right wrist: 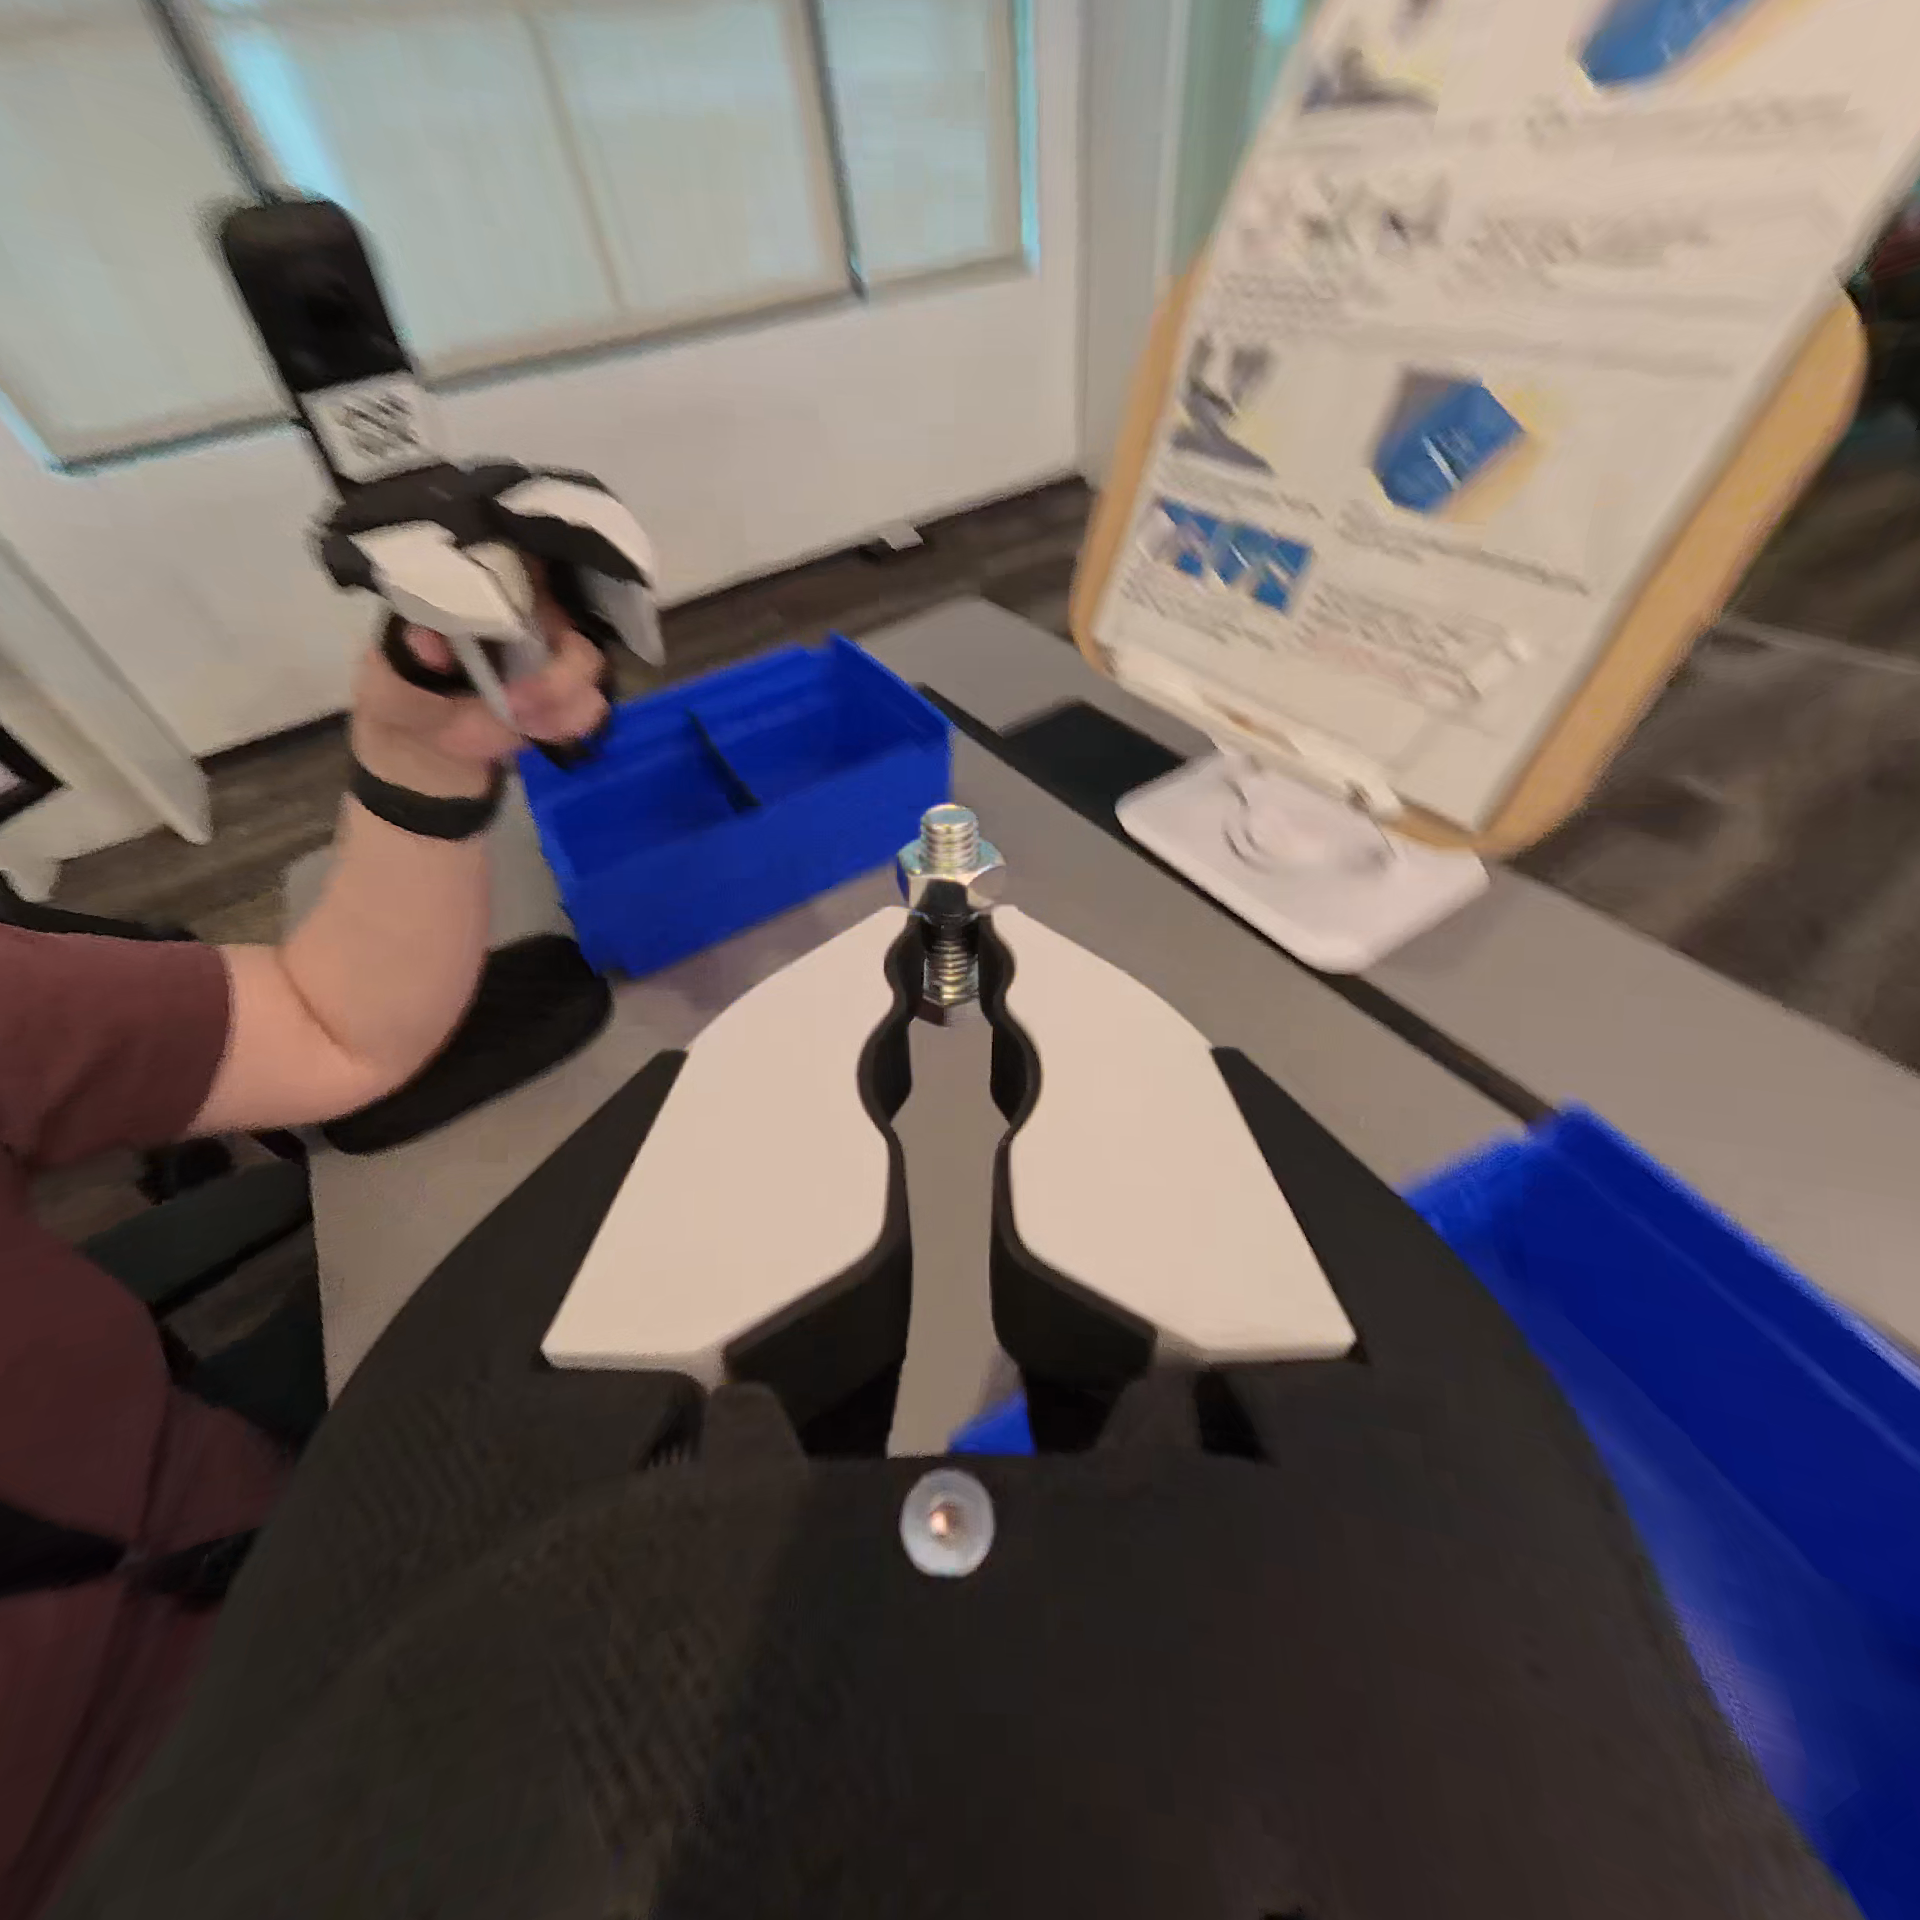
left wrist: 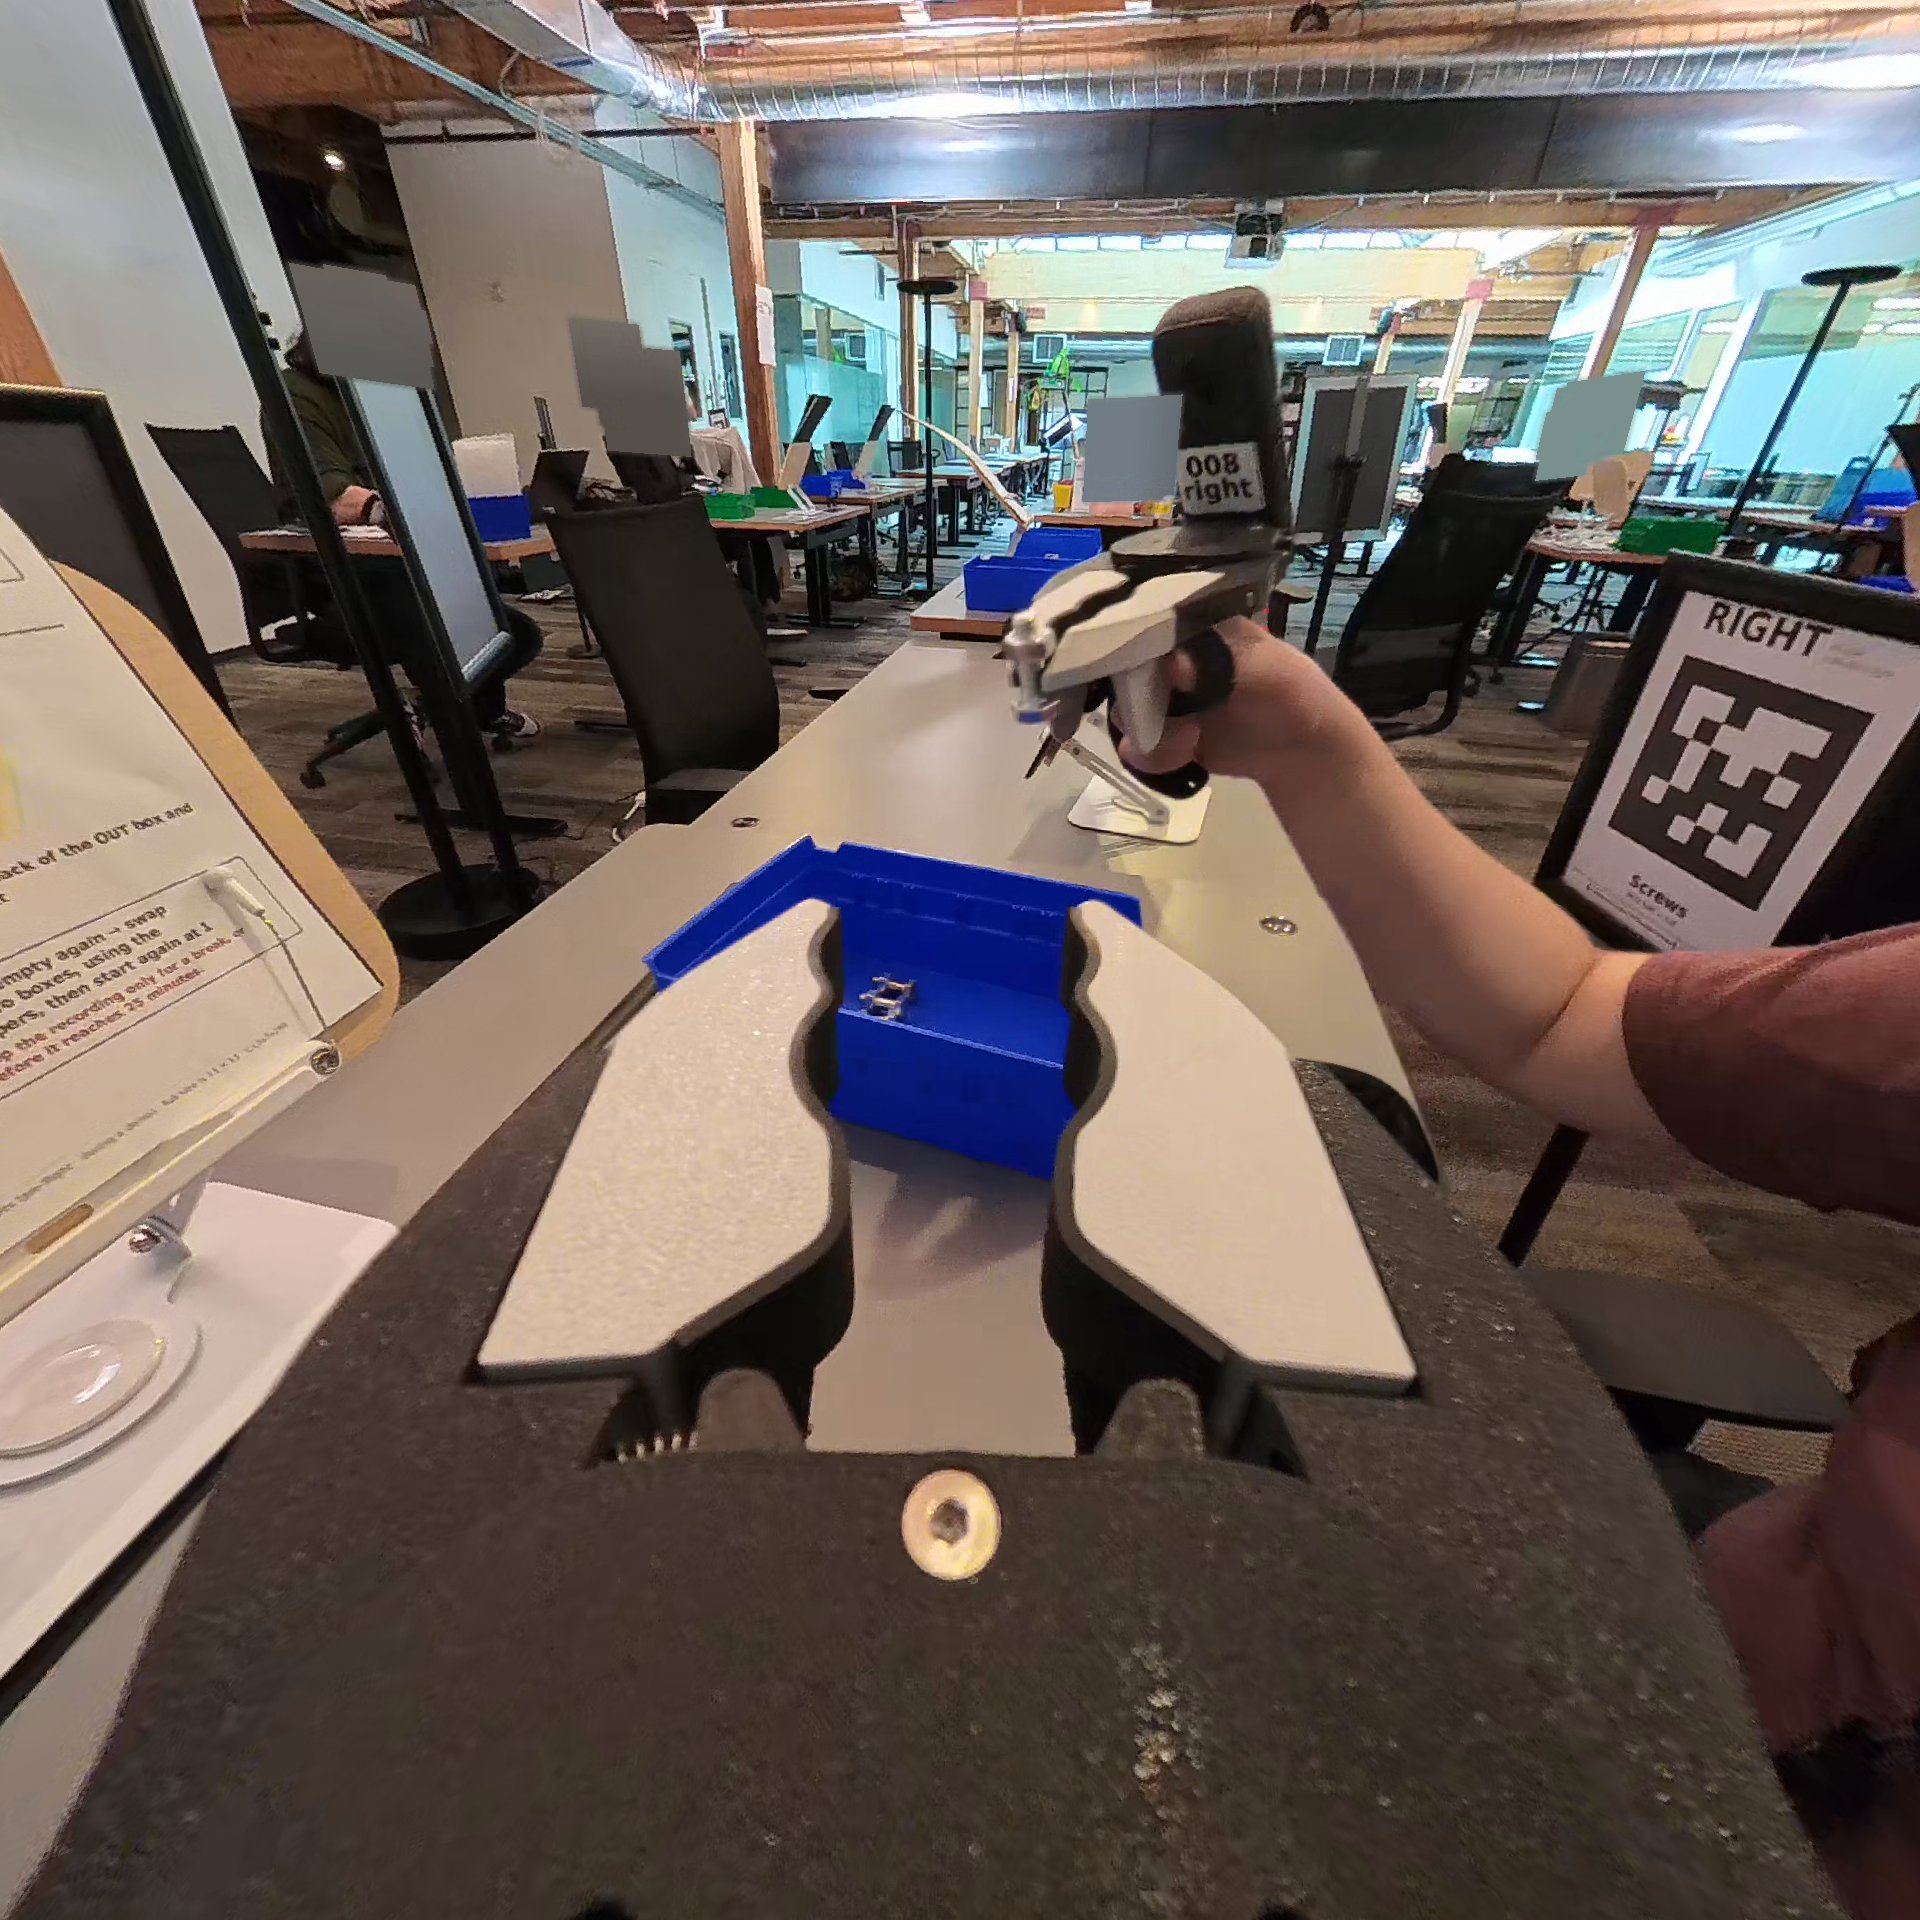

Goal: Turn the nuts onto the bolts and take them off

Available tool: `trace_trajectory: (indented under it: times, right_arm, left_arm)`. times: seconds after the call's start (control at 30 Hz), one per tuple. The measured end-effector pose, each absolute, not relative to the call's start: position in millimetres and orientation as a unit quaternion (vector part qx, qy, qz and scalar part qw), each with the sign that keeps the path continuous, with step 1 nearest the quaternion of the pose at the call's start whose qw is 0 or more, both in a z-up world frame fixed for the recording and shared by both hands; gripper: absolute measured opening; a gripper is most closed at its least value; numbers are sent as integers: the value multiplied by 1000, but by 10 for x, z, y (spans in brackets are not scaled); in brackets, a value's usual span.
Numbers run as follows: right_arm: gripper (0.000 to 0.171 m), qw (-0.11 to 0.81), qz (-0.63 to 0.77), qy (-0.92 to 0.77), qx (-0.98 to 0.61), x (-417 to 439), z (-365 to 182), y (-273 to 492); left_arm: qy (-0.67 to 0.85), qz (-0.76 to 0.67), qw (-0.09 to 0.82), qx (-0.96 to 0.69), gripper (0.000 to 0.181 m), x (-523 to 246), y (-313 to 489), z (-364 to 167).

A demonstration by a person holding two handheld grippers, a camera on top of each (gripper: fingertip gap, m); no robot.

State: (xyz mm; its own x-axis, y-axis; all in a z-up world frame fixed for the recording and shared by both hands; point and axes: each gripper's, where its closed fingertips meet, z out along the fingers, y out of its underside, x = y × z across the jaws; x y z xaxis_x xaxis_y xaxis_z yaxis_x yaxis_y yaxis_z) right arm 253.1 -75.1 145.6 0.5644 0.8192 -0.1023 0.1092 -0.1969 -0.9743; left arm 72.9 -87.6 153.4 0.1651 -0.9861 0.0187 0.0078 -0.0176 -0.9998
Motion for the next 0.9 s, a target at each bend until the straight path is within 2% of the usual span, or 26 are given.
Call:
trace_trajectory:
  times: [0.2, 0.5, 0.9]
  right_arm:
    - [10, 399, 239, -249, -850, 3296, 754, -664]
    - [11, 161, 145, -96, -971, 3890, -764, -442]
    - [11, 66, 106, -57, -991, 3655, -1453, 124]
  left_arm:
    - [456, -472, 525, -541, 40, 707, -950, 1560]
    - [466, -479, 499, -553, 39, 747, -991, 1493]
    - [460, -483, 492, -559, 37, 690, -946, 1483]
